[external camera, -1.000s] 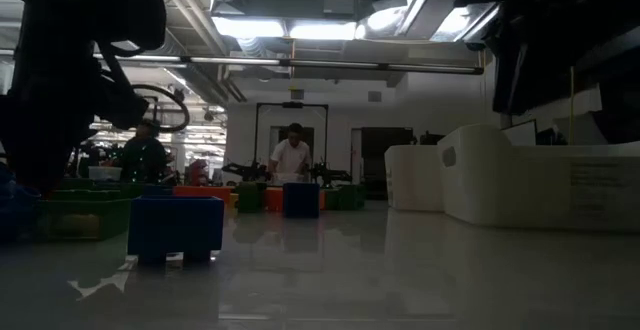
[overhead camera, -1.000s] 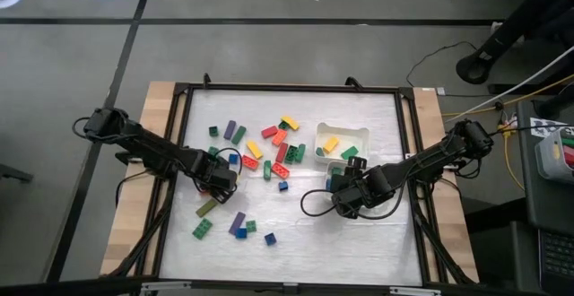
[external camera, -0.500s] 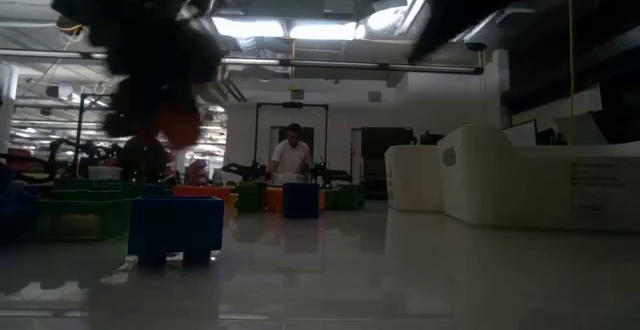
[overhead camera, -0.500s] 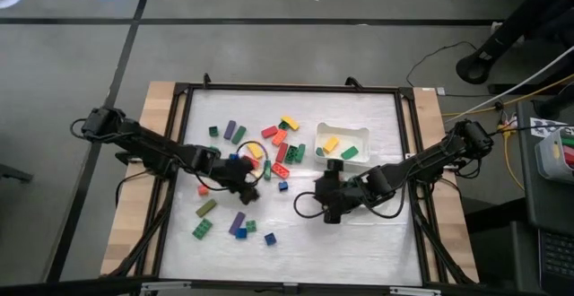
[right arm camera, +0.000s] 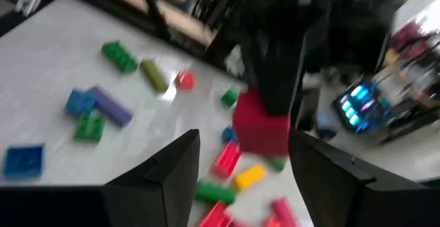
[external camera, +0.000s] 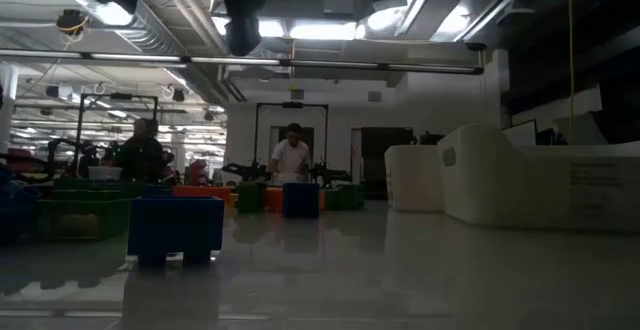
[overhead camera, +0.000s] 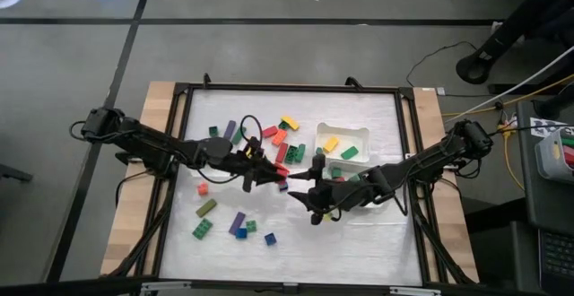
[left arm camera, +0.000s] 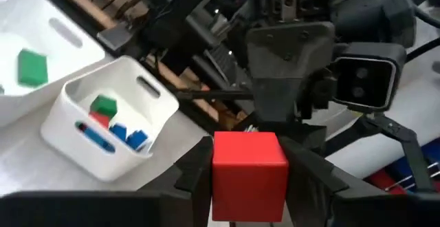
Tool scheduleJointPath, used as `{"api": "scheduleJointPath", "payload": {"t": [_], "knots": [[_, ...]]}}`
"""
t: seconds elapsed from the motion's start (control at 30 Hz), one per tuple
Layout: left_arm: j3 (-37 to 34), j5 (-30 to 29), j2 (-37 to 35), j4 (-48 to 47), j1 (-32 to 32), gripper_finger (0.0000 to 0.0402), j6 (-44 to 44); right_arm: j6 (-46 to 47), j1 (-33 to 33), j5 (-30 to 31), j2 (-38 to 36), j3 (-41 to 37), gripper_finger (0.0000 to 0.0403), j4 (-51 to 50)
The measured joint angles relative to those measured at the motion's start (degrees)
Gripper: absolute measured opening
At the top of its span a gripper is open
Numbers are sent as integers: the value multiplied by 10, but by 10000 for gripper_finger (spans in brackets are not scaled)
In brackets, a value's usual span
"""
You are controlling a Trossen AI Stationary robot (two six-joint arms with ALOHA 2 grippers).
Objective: Sort blocks by size
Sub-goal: Put the red cube block into the bottom white bin
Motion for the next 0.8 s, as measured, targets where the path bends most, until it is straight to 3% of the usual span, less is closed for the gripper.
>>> {"api": "scheduleJointPath", "payload": {"t": [0.17,0.53,0.8], "knots": [[2,0,0,25,-1,129,12,-47,-10,-8,0,0,221,56],[26,-3,0,24,-1,130,13,-50,-48,-62,0,0,221,60],[31,-3,0,21,-1,131,25,-51,-53,-66,0,0,220,68]]}}
